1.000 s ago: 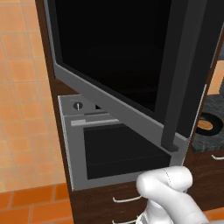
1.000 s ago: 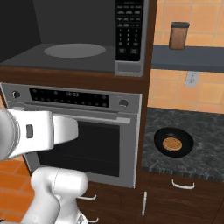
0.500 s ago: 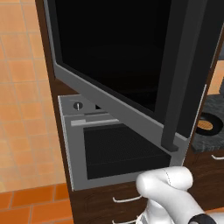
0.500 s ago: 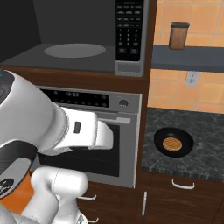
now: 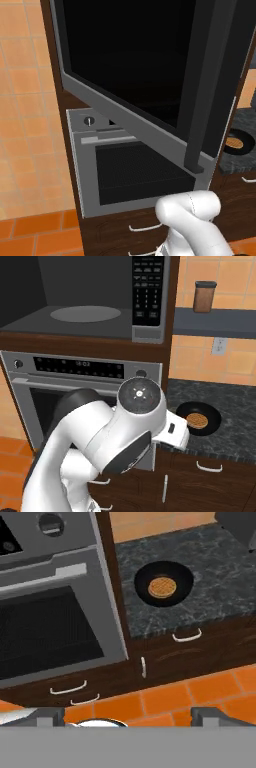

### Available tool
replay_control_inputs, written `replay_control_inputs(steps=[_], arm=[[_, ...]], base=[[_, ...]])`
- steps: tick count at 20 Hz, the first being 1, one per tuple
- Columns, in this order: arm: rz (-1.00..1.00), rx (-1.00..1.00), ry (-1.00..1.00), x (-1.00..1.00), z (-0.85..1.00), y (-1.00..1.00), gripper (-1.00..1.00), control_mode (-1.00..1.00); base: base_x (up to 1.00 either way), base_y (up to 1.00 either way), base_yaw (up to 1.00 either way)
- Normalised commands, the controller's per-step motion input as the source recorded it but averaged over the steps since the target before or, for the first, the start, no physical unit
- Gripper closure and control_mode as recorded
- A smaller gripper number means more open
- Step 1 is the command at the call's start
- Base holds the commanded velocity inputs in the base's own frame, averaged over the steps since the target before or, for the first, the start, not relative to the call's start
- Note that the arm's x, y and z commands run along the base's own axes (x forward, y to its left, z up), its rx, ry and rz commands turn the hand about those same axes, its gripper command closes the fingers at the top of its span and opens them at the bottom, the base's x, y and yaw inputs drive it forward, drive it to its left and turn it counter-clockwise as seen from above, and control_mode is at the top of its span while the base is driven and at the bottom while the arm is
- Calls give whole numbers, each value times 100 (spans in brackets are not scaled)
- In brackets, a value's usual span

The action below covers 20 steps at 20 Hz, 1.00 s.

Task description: Open the microwave, place the bowl with waffle inside the microwave, then close the microwave door and turn it on.

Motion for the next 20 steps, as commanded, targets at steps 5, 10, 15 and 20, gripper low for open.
replay_control_inputs(steps=[5, 10, 15, 20], arm=[[-32, 33, 33, 94, -47, -95, -100, -100], [-11, 44, 23, 34, -4, -74, -100, -100], [-17, 25, 10, 13, -32, -44, -100, -100], [-5, 18, 3, 60, 0, -37, -100, -100]], base=[[0, 0, 0], [0, 0, 0], [0, 0, 0], [0, 0, 0]])
